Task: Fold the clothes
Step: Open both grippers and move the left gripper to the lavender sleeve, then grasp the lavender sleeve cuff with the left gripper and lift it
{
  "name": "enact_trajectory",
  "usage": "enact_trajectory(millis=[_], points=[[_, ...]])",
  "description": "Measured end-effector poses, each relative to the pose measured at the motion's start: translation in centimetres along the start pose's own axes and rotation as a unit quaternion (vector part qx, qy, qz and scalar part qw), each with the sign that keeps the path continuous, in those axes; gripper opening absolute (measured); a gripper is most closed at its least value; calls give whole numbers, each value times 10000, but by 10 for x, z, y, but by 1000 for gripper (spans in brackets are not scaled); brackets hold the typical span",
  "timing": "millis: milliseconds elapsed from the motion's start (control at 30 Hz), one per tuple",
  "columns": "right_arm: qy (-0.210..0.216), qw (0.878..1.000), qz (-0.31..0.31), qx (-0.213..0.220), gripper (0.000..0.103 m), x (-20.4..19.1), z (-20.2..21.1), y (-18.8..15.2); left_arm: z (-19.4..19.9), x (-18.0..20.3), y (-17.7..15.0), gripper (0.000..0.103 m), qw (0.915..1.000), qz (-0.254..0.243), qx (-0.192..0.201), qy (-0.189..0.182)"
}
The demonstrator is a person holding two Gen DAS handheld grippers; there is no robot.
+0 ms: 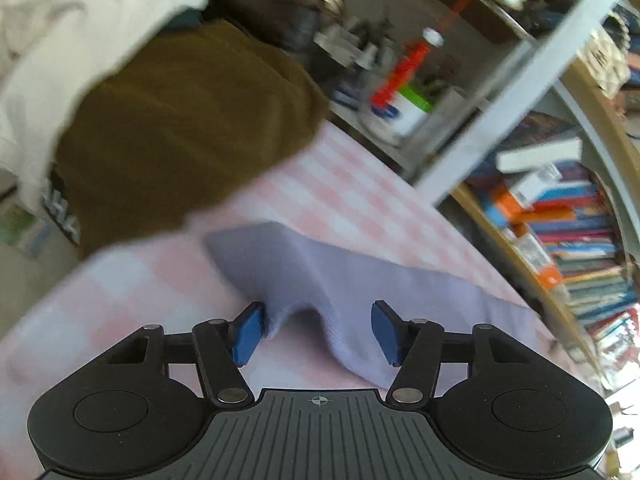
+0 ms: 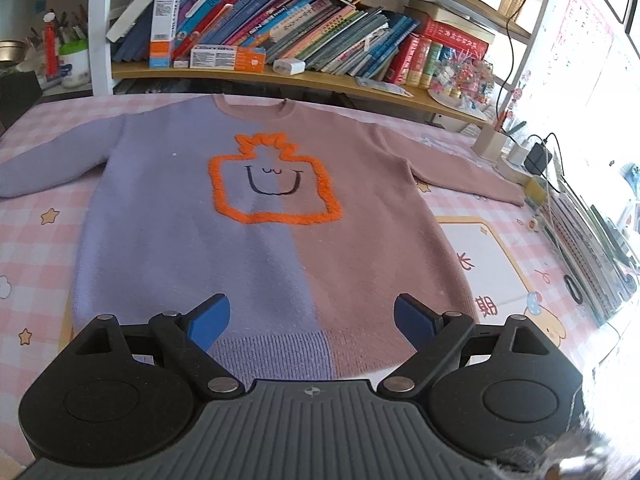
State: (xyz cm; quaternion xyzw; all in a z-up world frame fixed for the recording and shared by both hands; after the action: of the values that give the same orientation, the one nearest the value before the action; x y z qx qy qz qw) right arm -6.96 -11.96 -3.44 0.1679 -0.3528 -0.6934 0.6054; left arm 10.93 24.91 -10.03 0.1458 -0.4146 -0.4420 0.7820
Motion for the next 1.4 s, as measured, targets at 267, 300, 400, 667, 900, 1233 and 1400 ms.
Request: enact_trajectory(millis=[267, 300, 400, 667, 900, 1233, 1400], points=[[-108, 9999, -107, -4, 89, 8, 1, 0, -9, 26, -16, 57, 9993, 69, -201, -305], [-109, 9999, -113, 3, 89, 8, 2, 0, -10, 25, -15, 56, 9995, 73, -161, -250], [-113, 9998, -132, 25, 89, 10, 3, -1, -9, 11, -6, 36, 9995, 289, 37, 79], [-61, 9998, -192, 8, 89, 16, 0, -2, -8, -20, 11, 4, 9965, 627, 229, 492], [65, 9997, -208, 89, 89, 23, -4, 0, 4, -16, 40, 3, 9952, 375, 753, 495], [361, 9988, -296, 139, 89, 45, -18, 1, 27, 55, 50, 3, 9929, -93, 1189, -26], [599, 9977, -289, 164, 89, 60, -31, 3, 43, 95, 38, 3, 9900, -335, 1351, -215]])
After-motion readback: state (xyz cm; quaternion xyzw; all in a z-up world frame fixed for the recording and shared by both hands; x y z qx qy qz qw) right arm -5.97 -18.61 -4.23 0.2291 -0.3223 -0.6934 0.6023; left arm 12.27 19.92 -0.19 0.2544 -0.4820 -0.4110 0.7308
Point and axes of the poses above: each gripper's, at about its wrist camera, not at the fingertips, and z roughly against the way its jaws point, x to its right, y to its top, the point moved 5 cm from there along -z, roughly the way its jaws point, and after that the axes turned 1 degree about x, right-handed, at the moved point
